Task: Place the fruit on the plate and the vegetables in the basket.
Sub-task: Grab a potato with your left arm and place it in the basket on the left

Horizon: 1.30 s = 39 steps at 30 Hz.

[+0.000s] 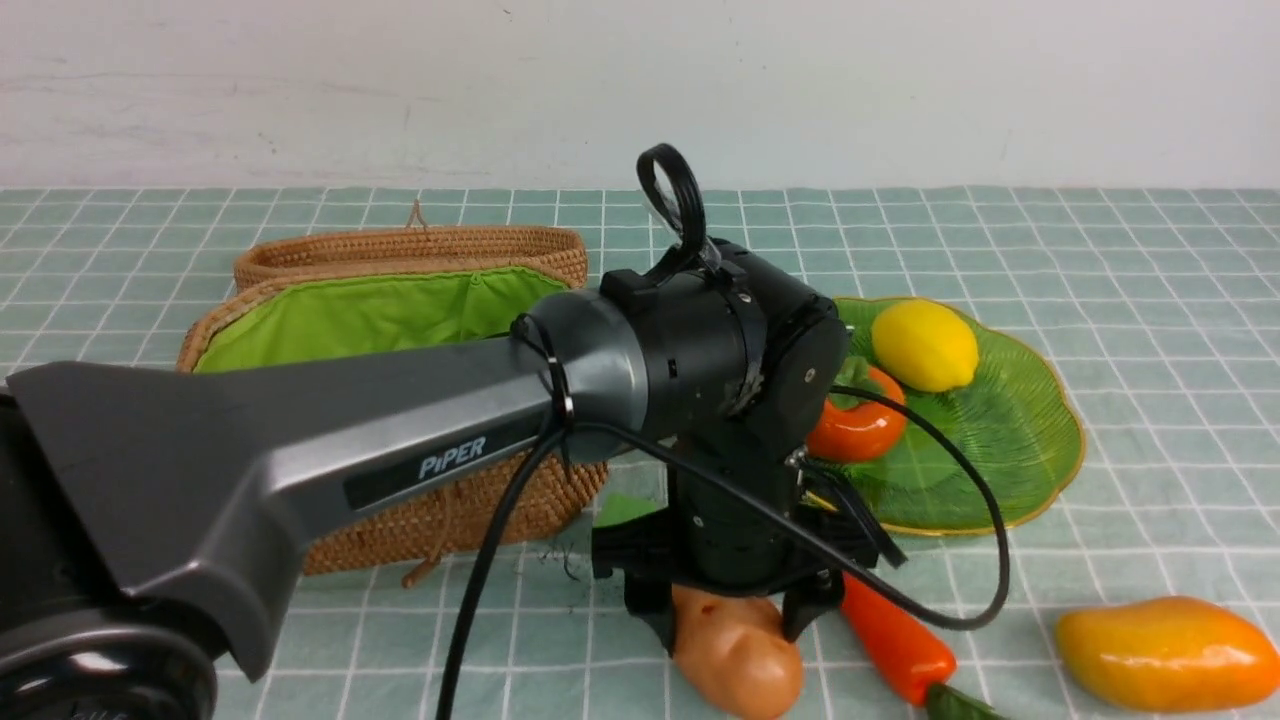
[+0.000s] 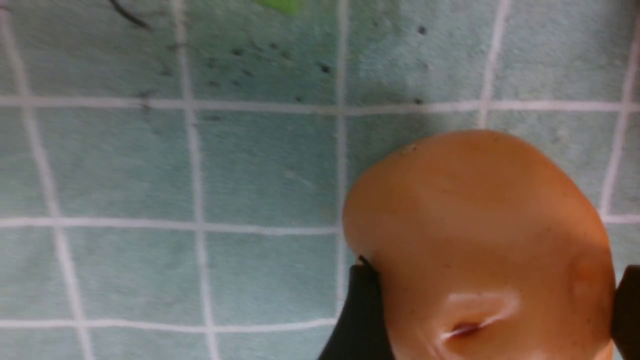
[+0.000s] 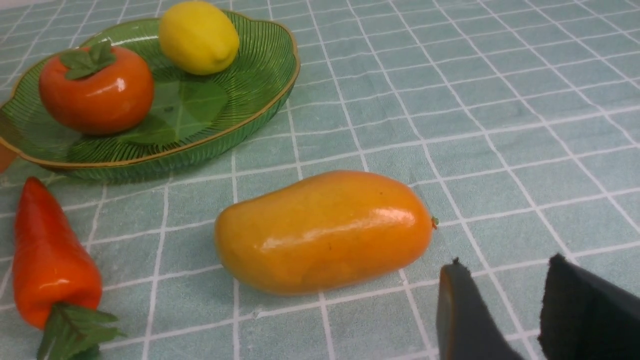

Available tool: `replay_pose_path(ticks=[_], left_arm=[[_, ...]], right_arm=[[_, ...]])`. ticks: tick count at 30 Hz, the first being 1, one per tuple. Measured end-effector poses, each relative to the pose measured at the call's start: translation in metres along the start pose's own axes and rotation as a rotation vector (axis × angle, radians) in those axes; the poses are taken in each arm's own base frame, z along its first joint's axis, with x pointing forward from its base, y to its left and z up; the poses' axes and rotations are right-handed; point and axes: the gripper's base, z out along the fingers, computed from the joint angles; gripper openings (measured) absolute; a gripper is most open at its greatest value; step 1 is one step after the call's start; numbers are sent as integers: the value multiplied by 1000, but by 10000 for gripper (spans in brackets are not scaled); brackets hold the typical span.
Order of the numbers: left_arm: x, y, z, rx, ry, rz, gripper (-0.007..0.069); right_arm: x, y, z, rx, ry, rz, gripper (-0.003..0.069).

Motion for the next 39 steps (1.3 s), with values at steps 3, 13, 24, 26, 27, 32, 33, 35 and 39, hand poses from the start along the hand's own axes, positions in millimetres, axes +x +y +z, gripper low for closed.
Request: replay_pose_path(ticks=[3,13,24,26,27,32,33,35,39], left_arm=[[-1,2,-1,-28,-10,53,573],[-1,4,-1,-41,-11,95,573],[-3,5,-1,-61,-24,73,573],[-3,6,-1,-64,-25,70,570],[-3,6,-1,-65,-26,69,570],[-2,7,-1,-77,-13,73,570],[-1,7,-1,-79,-8,78,570],[-1,8,-2,-86,0,85,570],[1,9,-2,-103,13,85,589]], right_arm=[[0,0,0,0,0,0,244],[0,0,0,0,0,0,244],[0,0,0,0,0,0,244],[0,0,0,0,0,0,244],[0,0,0,0,0,0,244],[0,0,0,0,0,0,244],[0,0,0,0,0,0,244],[0,0,0,0,0,0,244],[0,0,0,0,0,0,244]])
